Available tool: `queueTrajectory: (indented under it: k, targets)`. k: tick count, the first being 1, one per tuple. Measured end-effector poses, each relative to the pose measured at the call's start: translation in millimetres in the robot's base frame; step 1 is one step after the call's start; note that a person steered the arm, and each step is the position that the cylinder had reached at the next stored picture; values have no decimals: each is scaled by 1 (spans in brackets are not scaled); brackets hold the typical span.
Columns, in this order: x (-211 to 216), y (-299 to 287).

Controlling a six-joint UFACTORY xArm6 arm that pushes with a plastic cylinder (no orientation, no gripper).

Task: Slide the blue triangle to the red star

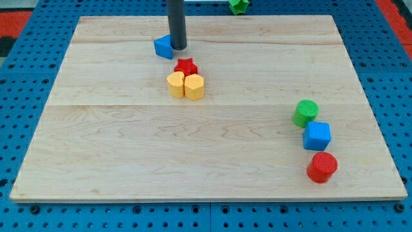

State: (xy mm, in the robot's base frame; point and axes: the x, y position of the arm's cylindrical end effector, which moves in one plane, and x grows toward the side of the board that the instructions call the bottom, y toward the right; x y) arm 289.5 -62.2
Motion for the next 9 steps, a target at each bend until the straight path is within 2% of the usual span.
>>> queueTrajectory:
  k: [2, 3, 6, 8, 9]
  targets:
    - [-43, 0]
    - [-43, -46]
    - [-26, -14]
    - [20, -14]
    - [14, -49]
